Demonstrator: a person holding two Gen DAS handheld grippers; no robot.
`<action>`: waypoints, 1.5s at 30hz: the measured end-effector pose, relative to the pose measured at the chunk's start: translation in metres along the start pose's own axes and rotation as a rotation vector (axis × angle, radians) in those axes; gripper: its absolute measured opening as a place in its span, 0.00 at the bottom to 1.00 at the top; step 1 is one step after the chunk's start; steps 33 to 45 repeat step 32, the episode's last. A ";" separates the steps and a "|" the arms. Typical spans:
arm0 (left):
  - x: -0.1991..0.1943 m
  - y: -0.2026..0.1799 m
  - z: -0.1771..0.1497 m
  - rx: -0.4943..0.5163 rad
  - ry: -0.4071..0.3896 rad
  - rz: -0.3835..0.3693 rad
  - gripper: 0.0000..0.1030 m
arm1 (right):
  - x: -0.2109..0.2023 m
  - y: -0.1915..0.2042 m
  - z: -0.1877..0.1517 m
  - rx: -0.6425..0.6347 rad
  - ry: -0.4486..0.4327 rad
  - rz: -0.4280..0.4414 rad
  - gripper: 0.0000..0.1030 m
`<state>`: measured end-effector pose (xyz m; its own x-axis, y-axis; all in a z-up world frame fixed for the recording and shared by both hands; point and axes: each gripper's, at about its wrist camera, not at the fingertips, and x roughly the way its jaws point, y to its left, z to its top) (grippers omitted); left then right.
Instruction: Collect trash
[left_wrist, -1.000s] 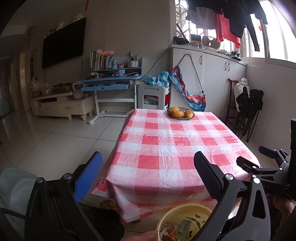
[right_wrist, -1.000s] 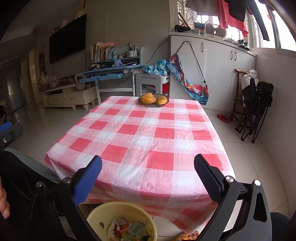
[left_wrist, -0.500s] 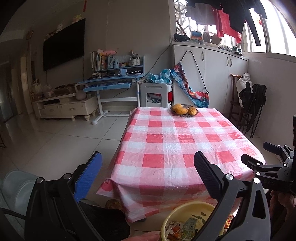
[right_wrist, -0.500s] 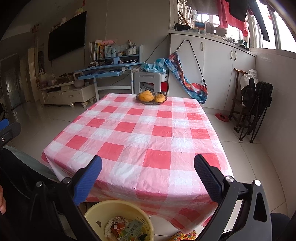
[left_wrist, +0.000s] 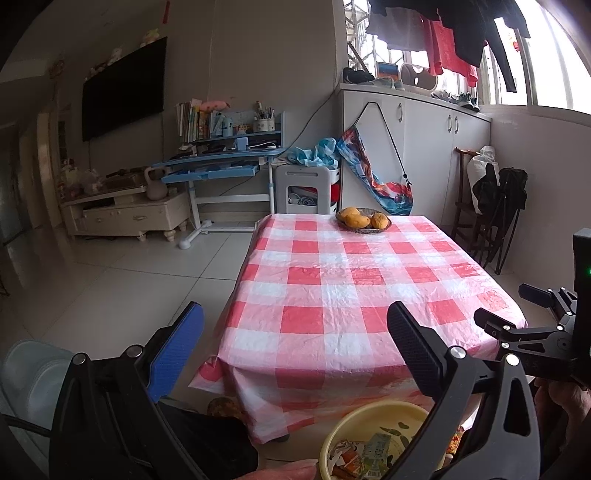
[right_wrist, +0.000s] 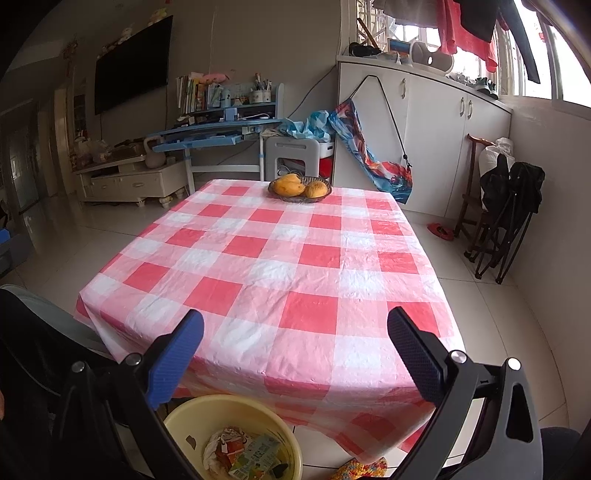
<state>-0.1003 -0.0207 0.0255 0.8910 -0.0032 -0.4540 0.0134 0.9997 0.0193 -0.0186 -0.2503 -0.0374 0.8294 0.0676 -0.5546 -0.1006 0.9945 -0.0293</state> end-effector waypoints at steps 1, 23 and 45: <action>0.000 -0.001 0.000 0.005 0.000 0.002 0.93 | 0.000 0.000 0.000 -0.003 0.000 0.000 0.92; -0.001 -0.013 -0.015 0.077 -0.006 -0.015 0.93 | 0.002 0.015 -0.004 -0.033 -0.004 0.009 0.92; 0.022 -0.003 -0.018 0.014 0.107 -0.040 0.93 | -0.008 0.014 -0.002 -0.021 -0.049 -0.005 0.92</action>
